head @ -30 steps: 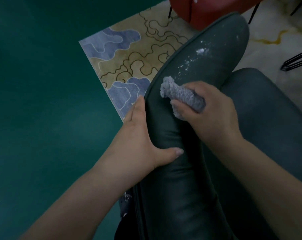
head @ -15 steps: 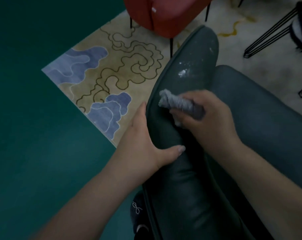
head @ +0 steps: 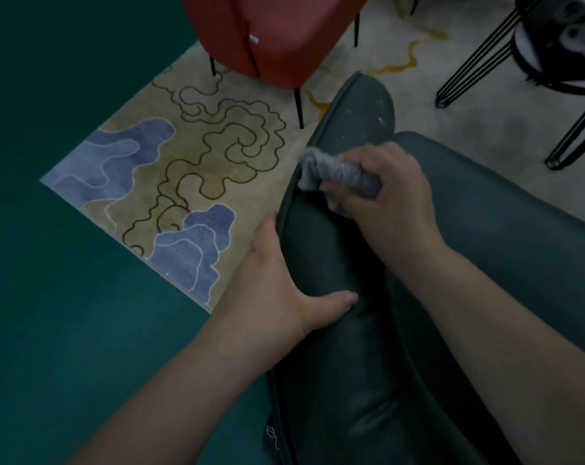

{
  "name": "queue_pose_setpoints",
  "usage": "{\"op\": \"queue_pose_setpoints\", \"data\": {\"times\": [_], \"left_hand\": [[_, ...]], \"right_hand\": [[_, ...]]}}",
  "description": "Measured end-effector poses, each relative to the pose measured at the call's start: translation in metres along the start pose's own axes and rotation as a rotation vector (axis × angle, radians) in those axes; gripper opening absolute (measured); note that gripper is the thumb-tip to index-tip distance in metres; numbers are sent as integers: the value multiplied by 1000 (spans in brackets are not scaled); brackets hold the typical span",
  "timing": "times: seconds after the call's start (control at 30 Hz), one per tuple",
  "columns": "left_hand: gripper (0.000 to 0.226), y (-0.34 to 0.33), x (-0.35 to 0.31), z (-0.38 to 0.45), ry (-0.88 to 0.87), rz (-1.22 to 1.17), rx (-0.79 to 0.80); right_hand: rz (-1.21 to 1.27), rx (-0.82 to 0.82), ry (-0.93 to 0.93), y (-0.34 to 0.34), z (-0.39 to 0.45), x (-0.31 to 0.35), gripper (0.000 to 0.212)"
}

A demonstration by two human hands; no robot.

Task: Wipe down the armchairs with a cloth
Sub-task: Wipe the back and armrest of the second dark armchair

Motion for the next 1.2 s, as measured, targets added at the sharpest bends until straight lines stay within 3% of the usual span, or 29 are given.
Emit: {"op": "queue_pose_setpoints", "data": {"times": [0.2,0.47,0.63,0.7,0.8,0.97,1.1,1.2], "left_hand": [[121,5,-14,26,-11,87,0],[124,4,-18,51,21,176,-2],[101,5,-24,67,-23,164,-40],[105,6,-23,72,-27,161,-54],[113,7,-23,82,-49,180,-53],[107,7,-27,108,-57,161,-16],[99,6,-34,124,-81,176,6],[102,5,-30,125,-80,164,13]], "right_hand": [[170,7,40,4,-26,-6,24],[-19,-57,-5,-3,59,-16,25],[174,1,28,0,-1,-24,24],[155,9,45,-1,4,-27,27],[43,-54,11,-4,57,-37,27],[139,-194,-63,6,86,-52,22],[284,-65,7,0,44,-45,27],[162,-30,26,-3,80,-48,28]]}}
Point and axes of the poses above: each hand's wrist, its own z-axis towards the middle knuckle, its own y-axis out of the back of the hand, x = y × z, the point moved 9 cm from there along z, towards the middle knuckle, and after that the axes turned 6 degrees about -y, right-handed, at the moved point
